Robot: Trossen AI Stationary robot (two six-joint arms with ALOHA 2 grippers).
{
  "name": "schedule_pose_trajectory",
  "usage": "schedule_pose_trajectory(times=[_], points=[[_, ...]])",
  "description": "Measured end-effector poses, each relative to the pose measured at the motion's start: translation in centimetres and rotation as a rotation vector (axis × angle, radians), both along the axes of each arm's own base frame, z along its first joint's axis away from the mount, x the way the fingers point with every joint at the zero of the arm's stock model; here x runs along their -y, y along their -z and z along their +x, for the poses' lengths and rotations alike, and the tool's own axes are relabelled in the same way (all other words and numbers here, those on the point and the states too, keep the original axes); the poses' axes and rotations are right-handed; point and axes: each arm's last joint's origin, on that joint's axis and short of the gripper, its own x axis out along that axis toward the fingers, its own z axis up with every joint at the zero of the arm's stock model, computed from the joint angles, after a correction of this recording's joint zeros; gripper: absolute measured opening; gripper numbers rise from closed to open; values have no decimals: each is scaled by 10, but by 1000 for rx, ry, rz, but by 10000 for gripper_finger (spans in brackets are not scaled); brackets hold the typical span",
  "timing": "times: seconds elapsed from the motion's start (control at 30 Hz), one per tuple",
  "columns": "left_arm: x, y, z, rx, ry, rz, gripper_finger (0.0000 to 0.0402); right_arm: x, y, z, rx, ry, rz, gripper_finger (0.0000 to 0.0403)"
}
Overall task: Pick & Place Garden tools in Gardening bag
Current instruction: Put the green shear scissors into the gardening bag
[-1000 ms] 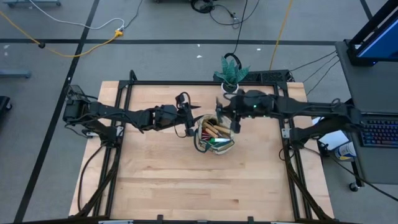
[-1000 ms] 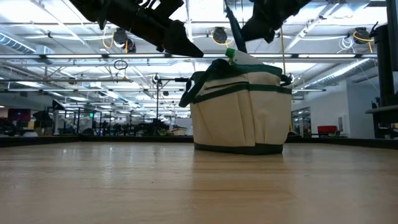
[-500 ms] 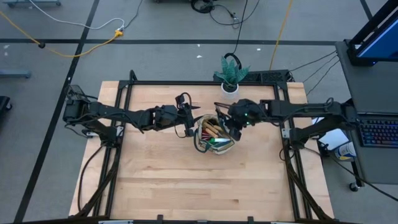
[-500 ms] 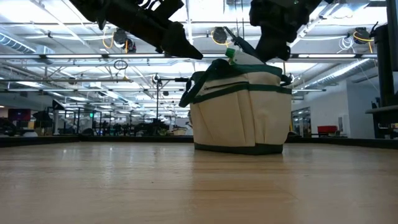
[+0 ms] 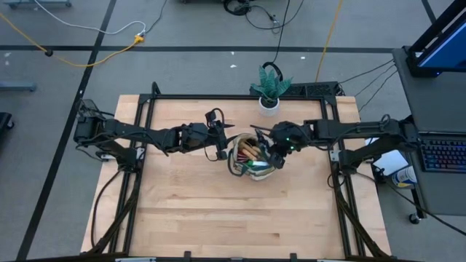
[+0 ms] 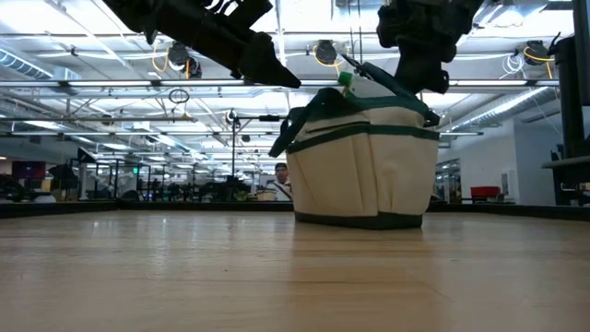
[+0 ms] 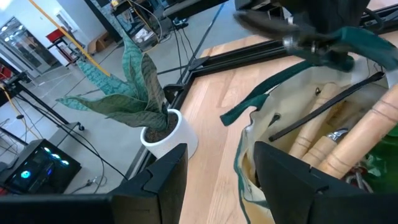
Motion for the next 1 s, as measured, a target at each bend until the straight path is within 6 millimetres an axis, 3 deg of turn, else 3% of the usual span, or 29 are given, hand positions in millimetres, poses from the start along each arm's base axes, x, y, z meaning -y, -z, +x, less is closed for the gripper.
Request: schedule_pose_trajectory(times=[0.33, 0.77, 1.0], points=[[0, 0, 0, -1, 0, 1, 188, 1, 20, 15, -75, -3, 2, 36], [0, 0, 0, -1, 0, 1, 188, 18, 29, 17, -121, 59, 7, 42], [2, 4, 0, -41, 91, -25, 188, 18, 27, 17, -108, 13, -24, 85]])
